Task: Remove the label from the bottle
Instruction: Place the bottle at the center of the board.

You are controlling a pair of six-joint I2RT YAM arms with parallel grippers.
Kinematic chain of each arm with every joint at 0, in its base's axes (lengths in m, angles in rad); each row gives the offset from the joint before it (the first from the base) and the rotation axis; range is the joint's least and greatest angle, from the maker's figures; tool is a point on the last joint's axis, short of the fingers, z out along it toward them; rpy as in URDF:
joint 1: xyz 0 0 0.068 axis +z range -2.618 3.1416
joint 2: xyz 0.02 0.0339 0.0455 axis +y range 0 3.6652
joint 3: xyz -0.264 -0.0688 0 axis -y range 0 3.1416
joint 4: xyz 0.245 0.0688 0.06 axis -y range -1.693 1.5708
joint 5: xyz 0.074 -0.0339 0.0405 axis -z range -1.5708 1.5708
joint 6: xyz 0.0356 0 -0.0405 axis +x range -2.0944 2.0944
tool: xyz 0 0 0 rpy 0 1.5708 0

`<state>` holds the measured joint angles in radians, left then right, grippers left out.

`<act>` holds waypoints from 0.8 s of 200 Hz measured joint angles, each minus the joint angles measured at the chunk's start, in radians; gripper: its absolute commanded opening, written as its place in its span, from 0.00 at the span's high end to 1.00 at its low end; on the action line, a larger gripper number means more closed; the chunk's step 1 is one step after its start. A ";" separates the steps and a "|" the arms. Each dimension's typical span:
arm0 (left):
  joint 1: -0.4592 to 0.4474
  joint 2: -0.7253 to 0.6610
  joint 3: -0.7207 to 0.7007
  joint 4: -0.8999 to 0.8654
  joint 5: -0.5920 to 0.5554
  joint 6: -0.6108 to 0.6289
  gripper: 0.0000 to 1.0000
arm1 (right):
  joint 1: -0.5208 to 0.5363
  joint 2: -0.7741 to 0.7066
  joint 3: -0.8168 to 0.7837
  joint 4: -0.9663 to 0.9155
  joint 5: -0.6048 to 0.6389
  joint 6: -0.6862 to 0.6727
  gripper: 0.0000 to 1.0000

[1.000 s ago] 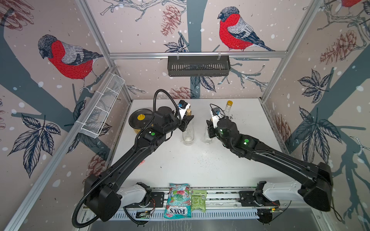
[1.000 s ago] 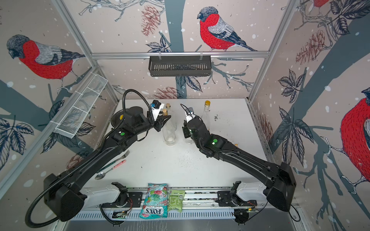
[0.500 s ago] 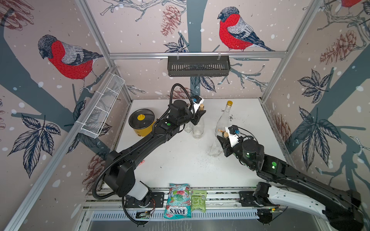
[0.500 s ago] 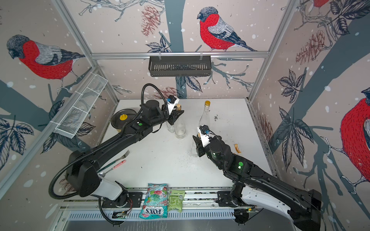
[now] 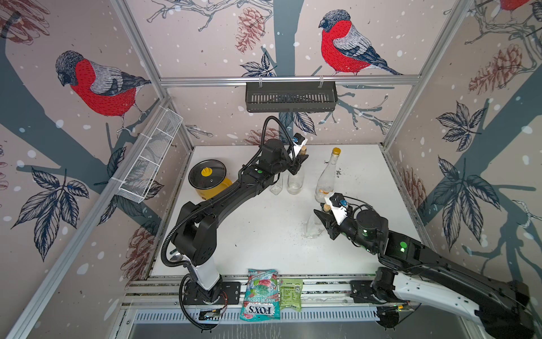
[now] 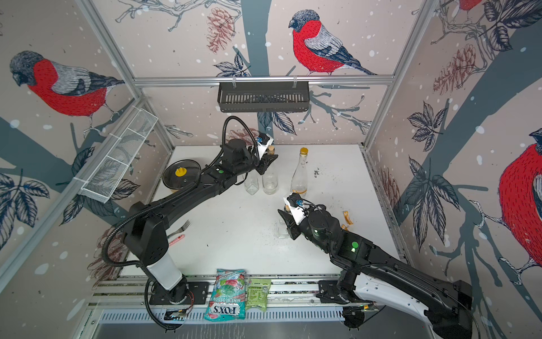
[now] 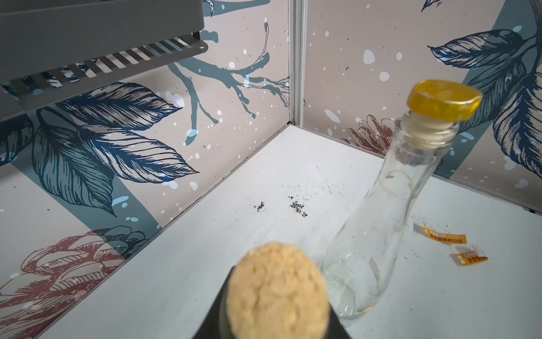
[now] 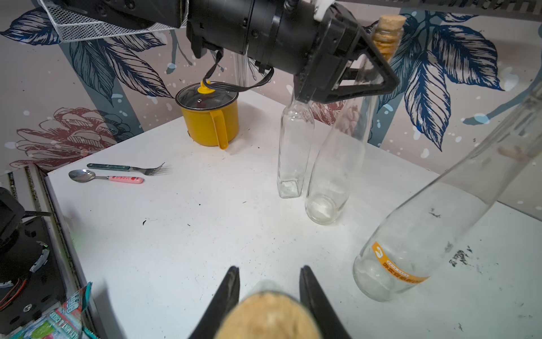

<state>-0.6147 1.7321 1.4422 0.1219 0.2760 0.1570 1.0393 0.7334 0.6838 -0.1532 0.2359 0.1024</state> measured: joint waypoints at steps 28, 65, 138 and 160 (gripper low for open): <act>0.000 0.011 0.004 0.012 -0.014 -0.001 0.77 | 0.000 0.000 -0.008 0.010 -0.011 -0.002 0.70; 0.002 0.013 0.001 0.024 -0.018 -0.002 0.59 | 0.000 0.000 -0.016 0.025 -0.022 -0.003 0.70; 0.003 0.003 -0.002 0.075 -0.023 -0.003 0.41 | 0.000 0.014 -0.018 0.049 -0.029 -0.004 0.70; 0.003 0.000 0.000 0.074 -0.027 -0.003 0.39 | -0.001 0.023 -0.018 0.051 -0.036 -0.004 0.70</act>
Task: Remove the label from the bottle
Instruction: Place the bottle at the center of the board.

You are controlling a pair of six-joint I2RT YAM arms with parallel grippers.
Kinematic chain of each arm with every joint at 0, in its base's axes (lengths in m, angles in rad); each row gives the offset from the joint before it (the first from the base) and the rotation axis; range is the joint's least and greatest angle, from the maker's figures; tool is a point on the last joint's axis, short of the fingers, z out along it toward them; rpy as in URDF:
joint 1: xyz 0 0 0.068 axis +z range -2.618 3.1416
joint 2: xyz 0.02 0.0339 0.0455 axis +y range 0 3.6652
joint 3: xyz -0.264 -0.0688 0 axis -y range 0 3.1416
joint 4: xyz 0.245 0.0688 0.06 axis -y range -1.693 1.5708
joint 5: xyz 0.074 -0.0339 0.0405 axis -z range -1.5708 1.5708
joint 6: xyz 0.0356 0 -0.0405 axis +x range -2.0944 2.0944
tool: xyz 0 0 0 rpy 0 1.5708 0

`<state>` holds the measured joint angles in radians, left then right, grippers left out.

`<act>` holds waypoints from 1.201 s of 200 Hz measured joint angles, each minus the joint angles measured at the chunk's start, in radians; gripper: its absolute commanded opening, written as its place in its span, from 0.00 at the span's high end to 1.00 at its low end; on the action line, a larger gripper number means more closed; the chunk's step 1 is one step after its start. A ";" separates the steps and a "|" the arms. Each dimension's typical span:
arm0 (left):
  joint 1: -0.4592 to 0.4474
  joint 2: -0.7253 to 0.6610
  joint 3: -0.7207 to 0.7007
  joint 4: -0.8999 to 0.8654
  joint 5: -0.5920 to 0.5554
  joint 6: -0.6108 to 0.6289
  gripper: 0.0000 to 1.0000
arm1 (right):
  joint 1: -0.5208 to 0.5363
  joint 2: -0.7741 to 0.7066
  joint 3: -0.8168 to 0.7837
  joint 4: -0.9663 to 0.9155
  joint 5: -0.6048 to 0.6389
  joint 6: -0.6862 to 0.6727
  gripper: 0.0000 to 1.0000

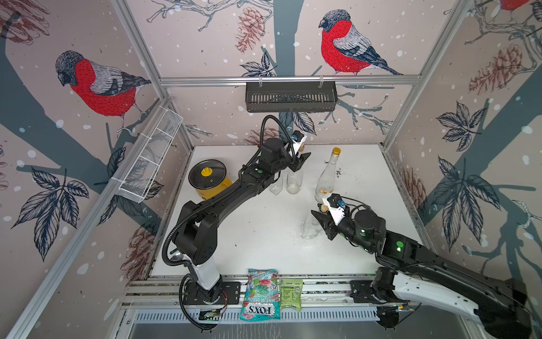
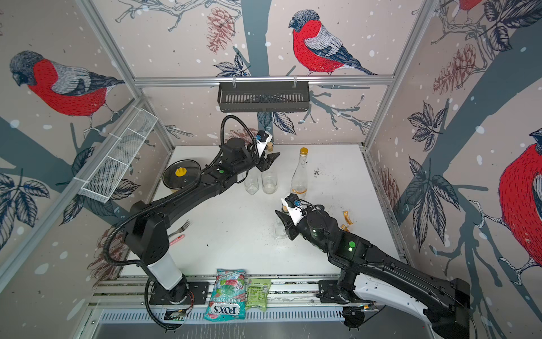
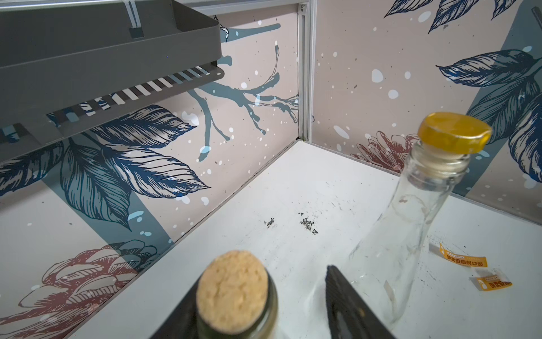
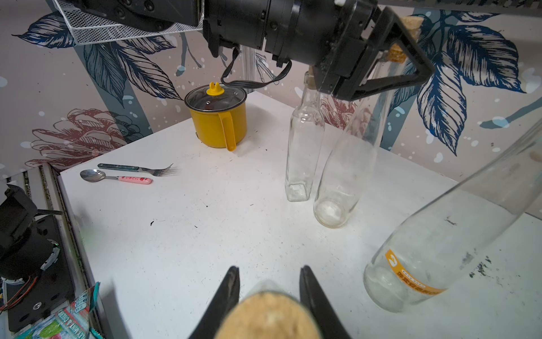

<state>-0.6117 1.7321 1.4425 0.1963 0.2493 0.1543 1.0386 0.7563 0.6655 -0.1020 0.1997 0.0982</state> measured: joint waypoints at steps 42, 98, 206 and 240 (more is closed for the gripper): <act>0.003 -0.011 0.030 -0.007 -0.012 0.008 0.32 | 0.000 0.017 0.000 0.016 -0.014 0.000 0.70; 0.013 -0.076 0.024 -0.028 -0.013 0.029 0.23 | -0.022 0.035 -0.005 0.060 -0.042 0.000 0.70; 0.024 -0.472 -0.246 -0.051 0.031 0.042 0.01 | -0.092 0.176 0.076 0.065 -0.236 -0.005 0.69; 0.024 -0.655 -0.386 -0.076 0.039 0.016 0.01 | -0.097 0.248 0.118 0.056 -0.289 -0.023 0.68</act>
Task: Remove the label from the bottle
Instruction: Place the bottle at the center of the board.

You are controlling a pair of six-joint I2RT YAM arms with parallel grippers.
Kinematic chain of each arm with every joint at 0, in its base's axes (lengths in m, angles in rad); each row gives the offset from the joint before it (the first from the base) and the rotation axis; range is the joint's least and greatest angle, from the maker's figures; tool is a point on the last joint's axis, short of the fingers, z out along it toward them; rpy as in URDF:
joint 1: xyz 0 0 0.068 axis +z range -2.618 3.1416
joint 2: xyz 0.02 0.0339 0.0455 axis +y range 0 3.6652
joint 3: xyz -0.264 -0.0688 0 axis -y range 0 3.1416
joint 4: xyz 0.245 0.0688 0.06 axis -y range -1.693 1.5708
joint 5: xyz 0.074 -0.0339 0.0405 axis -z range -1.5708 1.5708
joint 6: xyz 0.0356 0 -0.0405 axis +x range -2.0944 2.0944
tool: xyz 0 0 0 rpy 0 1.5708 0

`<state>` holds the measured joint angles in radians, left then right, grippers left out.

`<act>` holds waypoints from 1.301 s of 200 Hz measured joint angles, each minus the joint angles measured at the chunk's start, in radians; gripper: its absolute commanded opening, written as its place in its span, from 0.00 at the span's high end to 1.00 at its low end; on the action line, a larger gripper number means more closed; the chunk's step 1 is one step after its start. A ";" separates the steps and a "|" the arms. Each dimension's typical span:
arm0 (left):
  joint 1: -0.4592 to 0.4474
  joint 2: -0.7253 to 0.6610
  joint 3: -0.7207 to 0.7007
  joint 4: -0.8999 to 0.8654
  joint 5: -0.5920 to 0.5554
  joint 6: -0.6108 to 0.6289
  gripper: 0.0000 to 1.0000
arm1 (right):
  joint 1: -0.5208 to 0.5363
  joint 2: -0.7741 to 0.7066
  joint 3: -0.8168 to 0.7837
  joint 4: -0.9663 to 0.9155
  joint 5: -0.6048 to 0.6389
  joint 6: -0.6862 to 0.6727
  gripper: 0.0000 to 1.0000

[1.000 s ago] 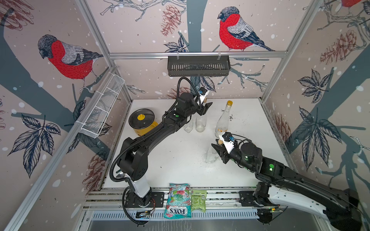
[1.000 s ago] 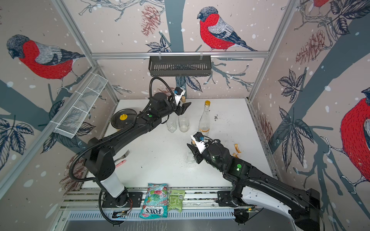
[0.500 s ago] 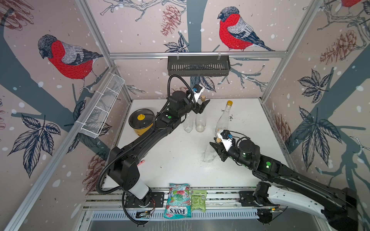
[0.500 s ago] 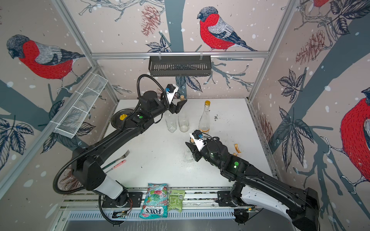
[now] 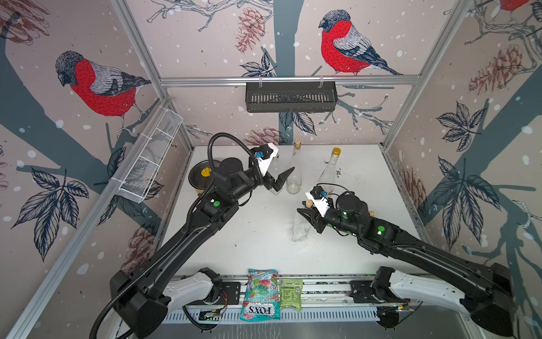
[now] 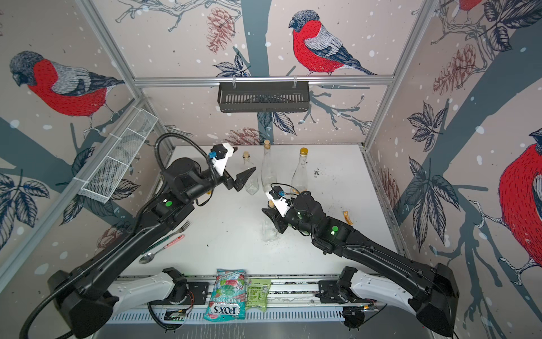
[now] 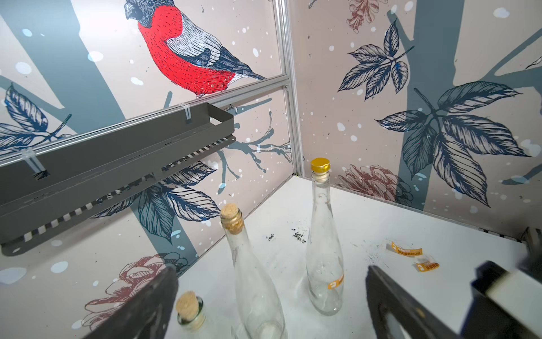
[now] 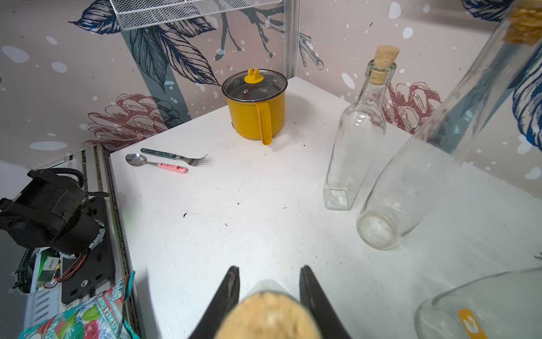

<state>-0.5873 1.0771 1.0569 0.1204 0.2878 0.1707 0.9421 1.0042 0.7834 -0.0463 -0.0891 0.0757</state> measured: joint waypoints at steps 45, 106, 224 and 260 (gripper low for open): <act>0.000 -0.143 -0.122 -0.055 -0.001 -0.078 0.01 | 0.003 0.065 0.015 0.002 -0.030 -0.024 0.64; 0.000 -0.239 -0.228 -0.062 -0.004 -0.169 0.01 | 0.022 0.089 -0.003 0.074 -0.014 -0.055 0.55; -0.042 -0.249 -0.354 0.013 0.145 -0.209 0.01 | -0.073 -0.074 0.037 0.024 -0.023 -0.045 0.00; -0.091 -0.209 -0.368 0.029 0.192 -0.214 0.01 | -0.126 -0.212 0.028 -0.050 -0.020 -0.023 0.00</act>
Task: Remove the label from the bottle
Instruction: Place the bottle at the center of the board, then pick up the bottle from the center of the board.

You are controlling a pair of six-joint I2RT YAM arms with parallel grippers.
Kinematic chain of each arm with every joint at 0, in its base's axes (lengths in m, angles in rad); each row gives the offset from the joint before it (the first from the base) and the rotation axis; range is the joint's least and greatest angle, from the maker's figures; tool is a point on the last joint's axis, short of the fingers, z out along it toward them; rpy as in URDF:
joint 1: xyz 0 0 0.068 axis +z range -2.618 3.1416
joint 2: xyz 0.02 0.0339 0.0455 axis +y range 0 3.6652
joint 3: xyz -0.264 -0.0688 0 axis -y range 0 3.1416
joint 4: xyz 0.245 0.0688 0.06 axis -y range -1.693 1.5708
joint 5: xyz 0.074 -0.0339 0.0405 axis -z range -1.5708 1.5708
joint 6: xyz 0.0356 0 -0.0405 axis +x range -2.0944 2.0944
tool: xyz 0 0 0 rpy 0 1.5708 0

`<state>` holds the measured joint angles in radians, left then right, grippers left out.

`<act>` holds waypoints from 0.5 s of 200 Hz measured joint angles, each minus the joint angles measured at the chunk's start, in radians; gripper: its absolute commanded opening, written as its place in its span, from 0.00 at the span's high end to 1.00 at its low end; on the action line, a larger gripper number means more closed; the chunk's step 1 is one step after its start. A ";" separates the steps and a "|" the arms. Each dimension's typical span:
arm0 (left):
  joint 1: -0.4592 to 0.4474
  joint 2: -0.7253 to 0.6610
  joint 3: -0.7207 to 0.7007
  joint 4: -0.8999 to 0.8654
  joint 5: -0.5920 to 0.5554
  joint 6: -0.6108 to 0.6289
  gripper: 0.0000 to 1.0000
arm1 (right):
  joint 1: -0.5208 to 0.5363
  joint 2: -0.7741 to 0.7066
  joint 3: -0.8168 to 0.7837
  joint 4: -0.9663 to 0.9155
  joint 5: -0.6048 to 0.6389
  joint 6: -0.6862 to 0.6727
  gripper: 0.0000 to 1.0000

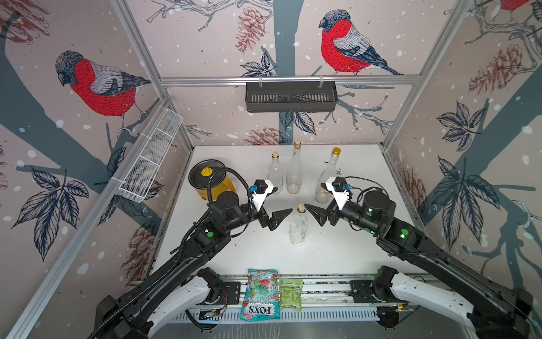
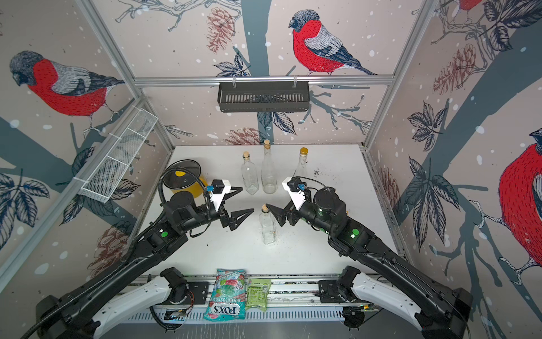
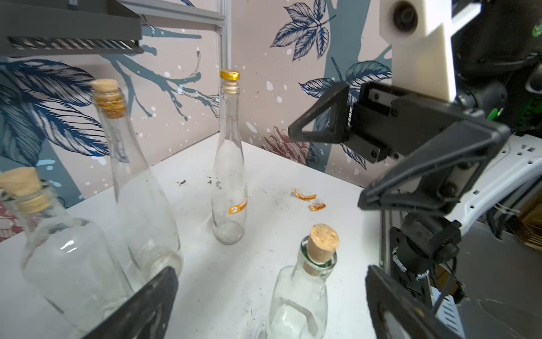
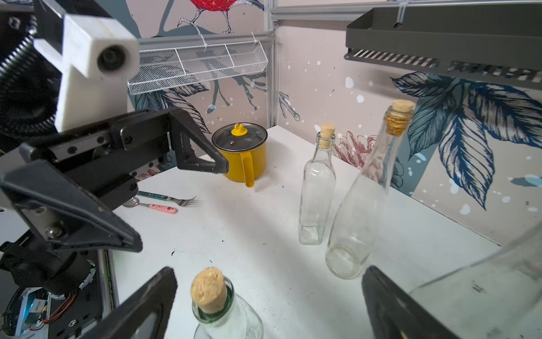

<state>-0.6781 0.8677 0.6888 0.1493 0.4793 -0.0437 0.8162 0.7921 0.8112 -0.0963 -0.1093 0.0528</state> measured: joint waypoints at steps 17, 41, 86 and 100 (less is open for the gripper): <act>-0.039 0.034 0.000 0.002 0.021 0.012 0.01 | -0.025 -0.054 -0.018 -0.023 0.030 0.029 0.00; -0.093 0.083 0.000 0.003 0.042 0.027 0.02 | -0.046 -0.104 -0.055 -0.041 0.080 0.073 0.00; -0.134 0.158 0.000 0.058 0.057 0.054 0.08 | -0.051 -0.158 -0.116 -0.049 0.117 0.129 0.00; -0.135 0.184 0.002 0.077 0.071 0.064 0.11 | -0.051 -0.168 -0.129 -0.048 0.117 0.131 0.00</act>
<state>-0.8135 1.0519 0.6907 0.2264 0.5499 0.0204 0.7654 0.6243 0.6823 -0.1448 0.0078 0.1837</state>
